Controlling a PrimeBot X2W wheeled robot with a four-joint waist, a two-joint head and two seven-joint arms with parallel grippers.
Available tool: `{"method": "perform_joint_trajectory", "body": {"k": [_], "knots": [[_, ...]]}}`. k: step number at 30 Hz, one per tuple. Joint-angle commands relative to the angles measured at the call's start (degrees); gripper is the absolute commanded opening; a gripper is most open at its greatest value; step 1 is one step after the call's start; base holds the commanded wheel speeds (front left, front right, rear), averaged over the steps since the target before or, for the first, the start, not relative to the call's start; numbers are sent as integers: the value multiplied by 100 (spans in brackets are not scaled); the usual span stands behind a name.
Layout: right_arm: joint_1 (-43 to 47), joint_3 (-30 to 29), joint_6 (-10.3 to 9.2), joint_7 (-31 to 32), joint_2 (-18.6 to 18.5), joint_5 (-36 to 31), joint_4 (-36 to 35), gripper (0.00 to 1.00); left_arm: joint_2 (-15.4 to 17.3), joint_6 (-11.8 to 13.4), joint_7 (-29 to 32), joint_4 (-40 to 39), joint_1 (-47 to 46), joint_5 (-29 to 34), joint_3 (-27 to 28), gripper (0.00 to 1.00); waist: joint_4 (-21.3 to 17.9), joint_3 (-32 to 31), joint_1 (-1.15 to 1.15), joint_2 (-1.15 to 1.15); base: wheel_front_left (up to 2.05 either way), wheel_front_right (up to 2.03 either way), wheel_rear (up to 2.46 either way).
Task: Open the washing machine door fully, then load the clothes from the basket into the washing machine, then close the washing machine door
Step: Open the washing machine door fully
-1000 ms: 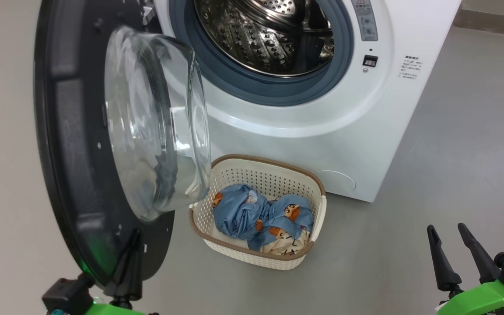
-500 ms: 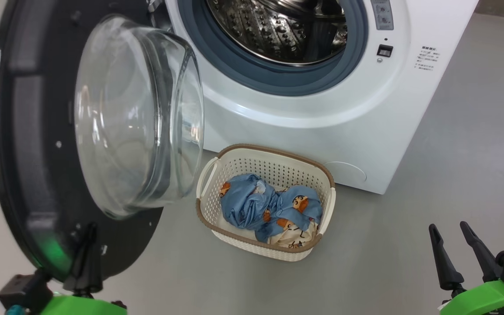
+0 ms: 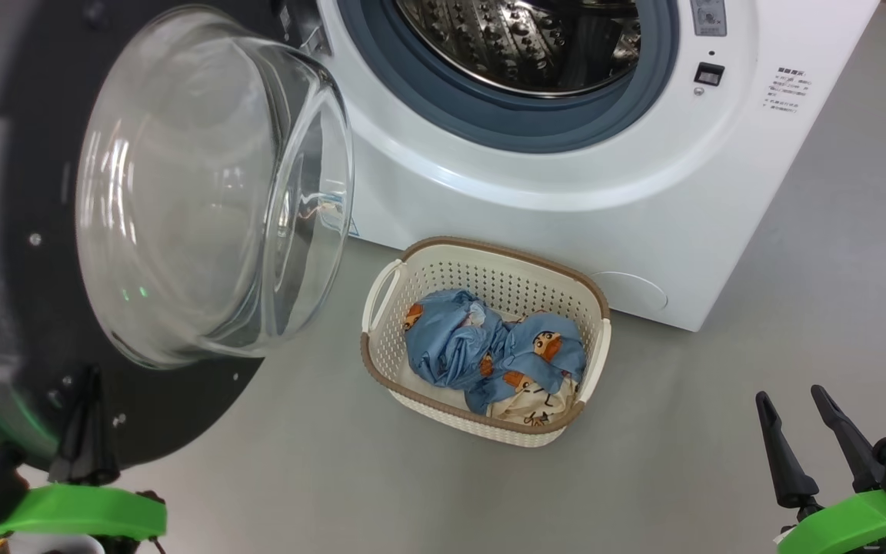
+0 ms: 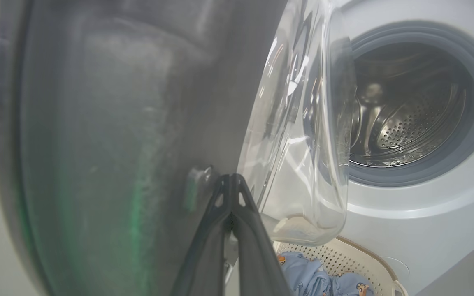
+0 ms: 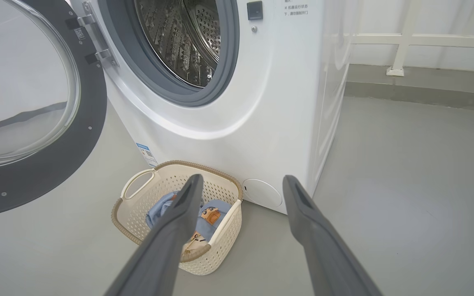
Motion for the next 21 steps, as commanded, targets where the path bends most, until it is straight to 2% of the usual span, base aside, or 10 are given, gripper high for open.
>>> {"method": "perform_joint_trajectory", "body": {"k": [1, 10, 21], "knots": [[-174, 138, 26, -70, -149, -25, -120, 100, 282, 13, -66, 11, -286, -13, 345, 0, 21, 22, 0, 0, 0, 0, 0], [-221, 206, 26, -70, -235, -9, -117, 100, 369, -133, -78, 582, -742, 138, 845, 0, 62, 89, 0, 0, 0, 0, 0], [-318, 254, 26, -70, -384, 1, -134, 100, 419, -222, -79, 1102, -1231, 794, 1432, 0, 88, 279, 0, 0, 0, 0, 0]]}}
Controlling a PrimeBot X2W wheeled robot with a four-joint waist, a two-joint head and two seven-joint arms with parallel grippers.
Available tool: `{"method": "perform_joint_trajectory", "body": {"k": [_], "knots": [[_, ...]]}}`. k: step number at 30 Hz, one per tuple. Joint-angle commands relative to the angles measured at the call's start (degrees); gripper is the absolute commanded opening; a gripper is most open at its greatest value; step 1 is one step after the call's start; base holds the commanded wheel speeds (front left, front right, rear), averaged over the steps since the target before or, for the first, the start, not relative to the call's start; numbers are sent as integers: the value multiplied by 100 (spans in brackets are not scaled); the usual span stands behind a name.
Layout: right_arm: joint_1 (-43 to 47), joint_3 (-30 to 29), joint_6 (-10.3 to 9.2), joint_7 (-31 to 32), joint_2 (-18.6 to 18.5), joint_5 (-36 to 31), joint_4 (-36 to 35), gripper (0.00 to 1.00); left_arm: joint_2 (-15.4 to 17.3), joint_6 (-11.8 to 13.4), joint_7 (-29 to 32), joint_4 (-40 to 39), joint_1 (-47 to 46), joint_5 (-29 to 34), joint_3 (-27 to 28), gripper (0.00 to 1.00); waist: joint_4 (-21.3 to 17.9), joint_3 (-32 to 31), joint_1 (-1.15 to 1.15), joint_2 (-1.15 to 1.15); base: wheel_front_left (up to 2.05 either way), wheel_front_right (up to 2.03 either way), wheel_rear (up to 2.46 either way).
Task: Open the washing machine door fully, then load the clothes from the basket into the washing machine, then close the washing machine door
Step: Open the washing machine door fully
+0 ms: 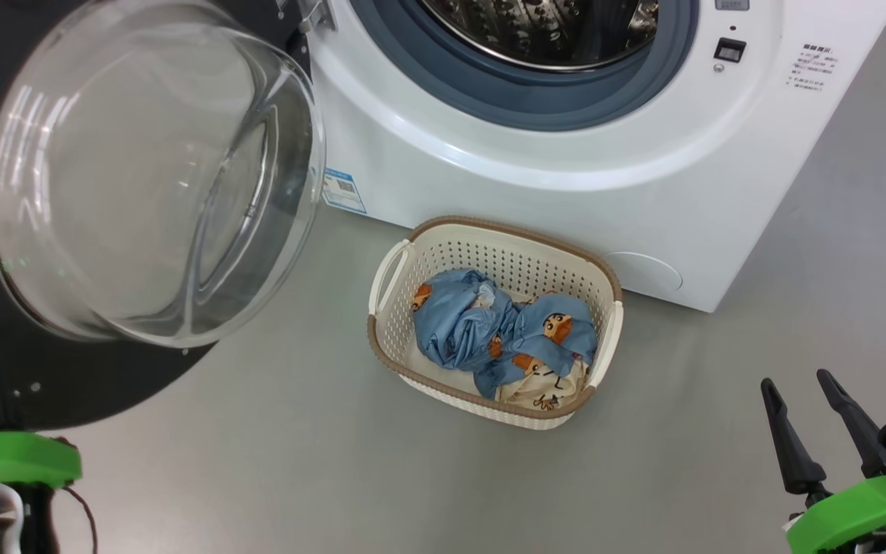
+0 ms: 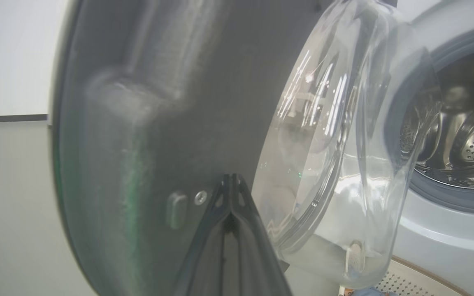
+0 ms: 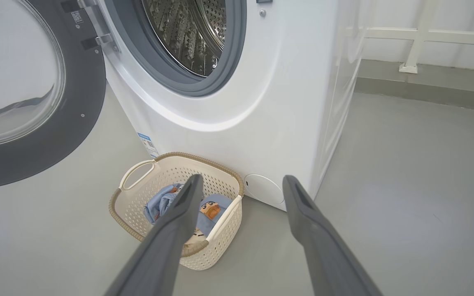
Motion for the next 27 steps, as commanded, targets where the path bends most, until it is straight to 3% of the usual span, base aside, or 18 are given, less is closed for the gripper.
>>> {"method": "perform_joint_trajectory", "body": {"k": [1, 27], "knots": [[-177, 115, 26, -70, -138, 1, -135, 100, 351, 29, -78, -74, -231, 57, 296, 0, 4, 27, 0, 0, 0, 0, 0], [-764, 334, 26, -70, -467, -87, -147, 100, 260, -141, -79, 1091, -1629, 1204, 1898, 0, -44, 874, 0, 0, 0, 0, 0]]}}
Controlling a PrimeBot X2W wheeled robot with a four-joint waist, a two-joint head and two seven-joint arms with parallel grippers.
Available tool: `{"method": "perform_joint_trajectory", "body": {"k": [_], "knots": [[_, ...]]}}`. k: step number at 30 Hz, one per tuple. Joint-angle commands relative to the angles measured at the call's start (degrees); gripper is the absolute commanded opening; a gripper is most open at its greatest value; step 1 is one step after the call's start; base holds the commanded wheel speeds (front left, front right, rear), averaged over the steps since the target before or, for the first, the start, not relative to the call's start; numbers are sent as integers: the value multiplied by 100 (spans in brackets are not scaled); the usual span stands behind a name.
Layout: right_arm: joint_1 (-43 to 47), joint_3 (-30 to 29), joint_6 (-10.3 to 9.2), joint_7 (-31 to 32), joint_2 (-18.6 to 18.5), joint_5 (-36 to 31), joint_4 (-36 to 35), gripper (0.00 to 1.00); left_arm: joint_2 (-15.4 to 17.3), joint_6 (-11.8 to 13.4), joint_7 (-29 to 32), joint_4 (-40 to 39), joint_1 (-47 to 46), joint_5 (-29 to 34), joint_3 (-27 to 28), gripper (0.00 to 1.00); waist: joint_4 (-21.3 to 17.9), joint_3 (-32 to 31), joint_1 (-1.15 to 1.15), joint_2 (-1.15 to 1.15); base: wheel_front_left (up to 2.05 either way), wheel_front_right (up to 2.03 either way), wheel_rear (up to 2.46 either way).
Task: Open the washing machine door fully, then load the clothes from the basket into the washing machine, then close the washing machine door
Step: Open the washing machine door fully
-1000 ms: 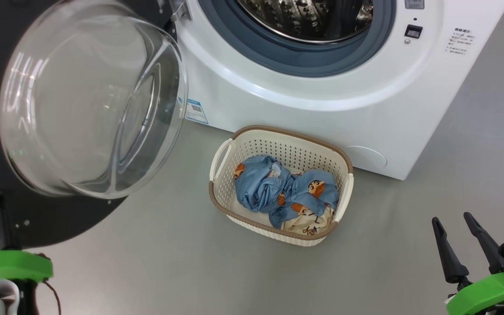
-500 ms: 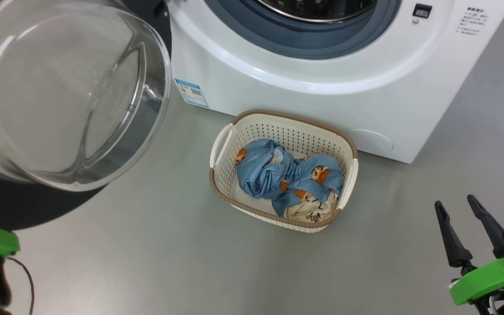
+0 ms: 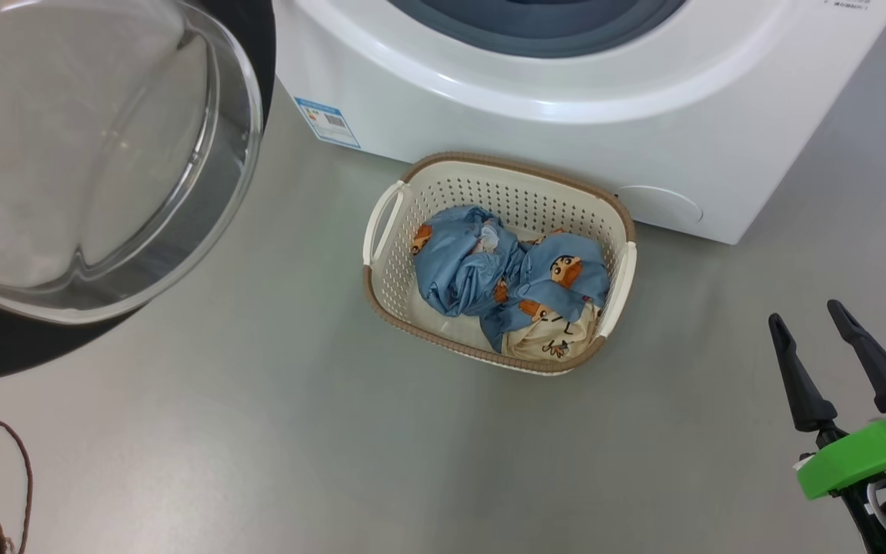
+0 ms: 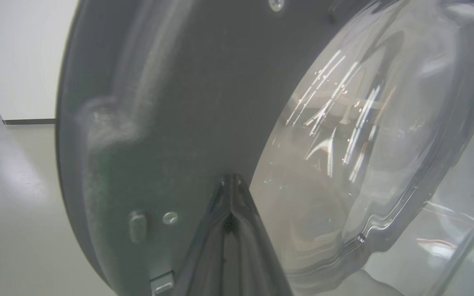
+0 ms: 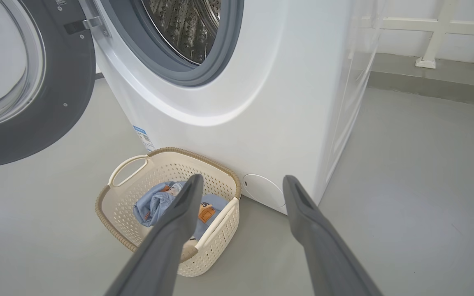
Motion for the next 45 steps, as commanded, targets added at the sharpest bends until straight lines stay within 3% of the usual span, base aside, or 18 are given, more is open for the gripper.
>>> {"method": "perform_joint_trajectory", "body": {"k": [1, 17, 28, 36, 37, 38, 40, 42, 43, 45], "knots": [[-89, 127, 25, -70, -142, -53, -119, 100, 370, 4, -29, -48, -171, 118, 221, 0, -15, 90, 0, 0, 0, 0, 0], [-307, 223, 25, -70, -202, -83, -95, 100, 468, 146, -29, 211, -483, 549, 791, 0, -94, 333, 0, 0, 0, 0, 0], [-219, 224, 25, -70, 38, -42, -26, 100, 363, -410, -29, 94, -107, 620, 789, 0, -153, -97, 0, 0, 0, 0, 0], [10, 174, 25, -70, 193, 20, -11, 100, 15, -544, -29, -563, 561, 516, 565, 1, -147, -557, 0, 0, 0, 0, 0], [34, 175, 25, -70, 214, 26, -12, 100, -32, -546, -29, -677, 665, 485, 428, 27, -157, -607, 0, 0, 0, 0, 0], [53, 175, 25, -70, 231, 32, -15, 100, -68, -547, -29, -781, 771, 450, 270, 41, -167, -653, 0, 0, 0, 0, 0], [101, 174, 25, -70, 271, 45, -23, 100, -91, -548, -29, -1001, 1006, 354, -104, 49, -200, -757, 0, 0, 0, 0, 0], [163, 161, 25, -70, 314, 58, -32, 100, -100, -548, -29, -1214, 1264, 220, -453, 90, -234, -869, 0, 0, 0, 0, 0], [197, 159, 25, -70, 333, 65, -34, 100, -92, -549, -29, -1318, 1388, 155, -610, 100, -254, -919, 0, 0, 0, 0, 0], [259, 170, 25, -70, 370, 75, -38, 100, -59, -549, -29, -1502, 1615, 3, -899, 100, -311, -1007, 0, 0, 0, 0, 0]]}}
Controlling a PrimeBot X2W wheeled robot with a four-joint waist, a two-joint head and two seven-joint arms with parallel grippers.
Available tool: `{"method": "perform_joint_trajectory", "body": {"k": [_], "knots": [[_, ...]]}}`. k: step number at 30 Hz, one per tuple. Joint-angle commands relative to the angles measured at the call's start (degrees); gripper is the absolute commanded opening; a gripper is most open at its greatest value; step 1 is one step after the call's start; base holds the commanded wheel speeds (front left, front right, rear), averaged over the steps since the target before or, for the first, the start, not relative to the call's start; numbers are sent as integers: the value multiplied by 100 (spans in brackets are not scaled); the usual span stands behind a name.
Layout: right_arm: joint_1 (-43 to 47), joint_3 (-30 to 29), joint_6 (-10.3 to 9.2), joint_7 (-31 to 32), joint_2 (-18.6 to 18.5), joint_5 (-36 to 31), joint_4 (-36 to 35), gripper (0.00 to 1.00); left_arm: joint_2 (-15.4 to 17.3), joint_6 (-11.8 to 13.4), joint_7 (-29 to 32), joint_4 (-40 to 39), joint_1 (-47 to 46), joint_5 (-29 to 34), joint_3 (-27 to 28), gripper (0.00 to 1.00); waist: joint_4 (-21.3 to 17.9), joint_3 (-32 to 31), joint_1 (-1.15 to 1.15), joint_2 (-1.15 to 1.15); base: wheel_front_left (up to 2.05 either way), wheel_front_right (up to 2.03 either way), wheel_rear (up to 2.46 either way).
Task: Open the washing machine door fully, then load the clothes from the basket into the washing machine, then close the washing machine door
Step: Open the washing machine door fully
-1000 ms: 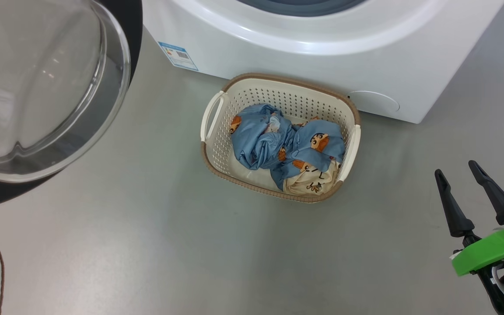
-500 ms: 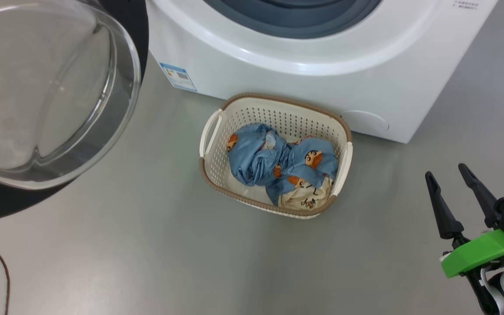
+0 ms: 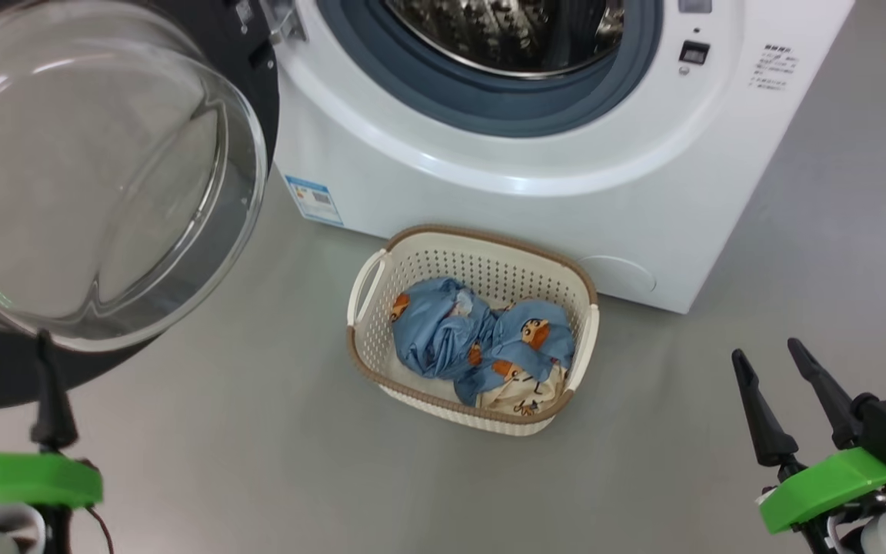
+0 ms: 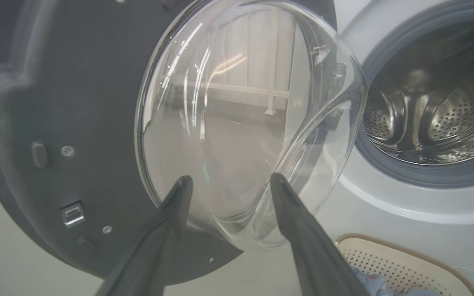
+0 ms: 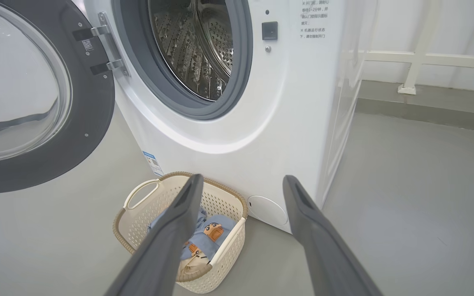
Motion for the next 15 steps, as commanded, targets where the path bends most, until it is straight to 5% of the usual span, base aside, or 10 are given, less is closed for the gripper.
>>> {"method": "perform_joint_trajectory", "body": {"k": [1, 15], "knots": [[75, 87, 25, -69, -40, 59, -135, 100, 307, 5, -30, -263, 136, -114, 24, 100, -126, -178, 1, 0, 0, 0, 0], [400, -15, 25, -69, 137, 101, -157, 100, 546, 4, -30, -884, 914, -568, -1065, 100, -744, -560, 1, 0, 0, 0, 0]]}}
